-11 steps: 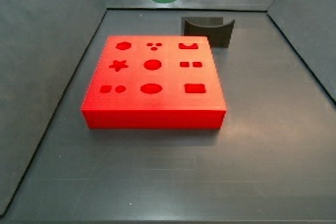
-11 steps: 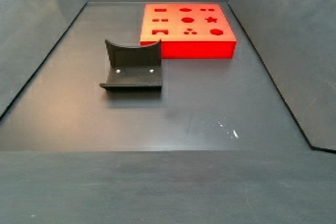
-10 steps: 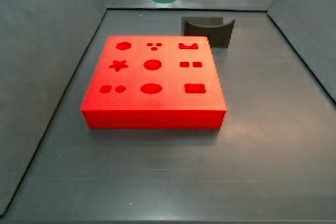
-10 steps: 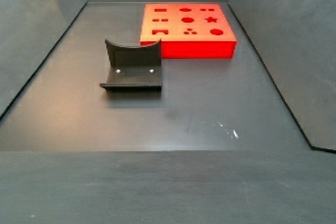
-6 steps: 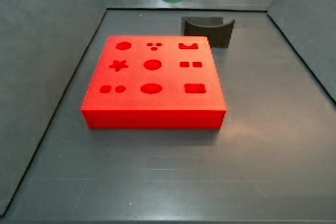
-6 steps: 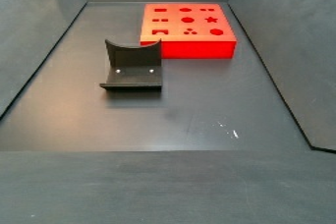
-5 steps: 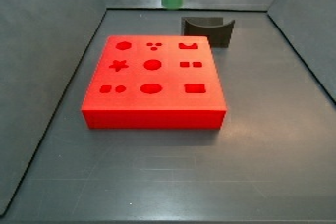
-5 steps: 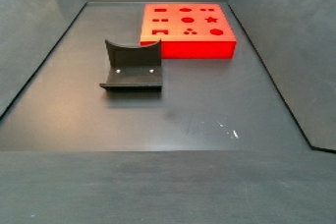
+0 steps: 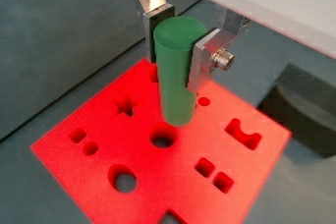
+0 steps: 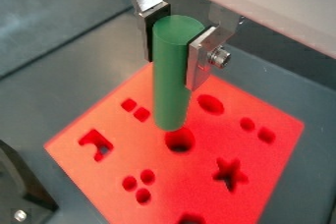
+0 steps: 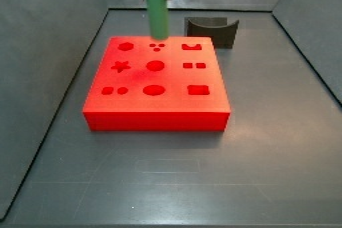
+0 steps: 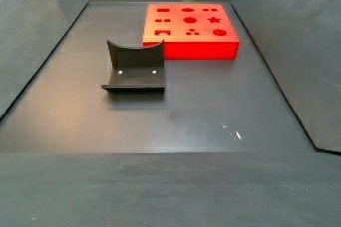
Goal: Insert the round object.
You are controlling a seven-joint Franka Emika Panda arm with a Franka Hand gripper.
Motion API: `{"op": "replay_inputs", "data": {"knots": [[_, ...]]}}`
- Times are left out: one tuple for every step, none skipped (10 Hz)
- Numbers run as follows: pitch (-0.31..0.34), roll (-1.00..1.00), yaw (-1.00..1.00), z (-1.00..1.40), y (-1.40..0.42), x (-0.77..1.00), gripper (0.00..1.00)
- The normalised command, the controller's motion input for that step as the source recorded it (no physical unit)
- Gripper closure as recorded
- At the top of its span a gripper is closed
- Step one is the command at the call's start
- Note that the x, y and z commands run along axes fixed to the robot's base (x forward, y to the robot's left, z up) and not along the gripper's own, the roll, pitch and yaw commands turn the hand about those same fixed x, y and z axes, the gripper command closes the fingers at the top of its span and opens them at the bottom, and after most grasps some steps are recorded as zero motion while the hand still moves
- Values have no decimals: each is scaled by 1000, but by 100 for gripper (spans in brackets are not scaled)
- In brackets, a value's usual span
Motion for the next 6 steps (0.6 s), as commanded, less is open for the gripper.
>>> {"op": "replay_inputs", "data": {"knots": [[-10,-37,-6,-231,0,-60,100],[0,11,0,0,-9,0,100],[0,76,0,-106,-120,43,100],[-31,107,0,-291,-203,46,100],[0,83,0,-203,-103,0,100],[0,50,-26,-117,0,0,100]]}}
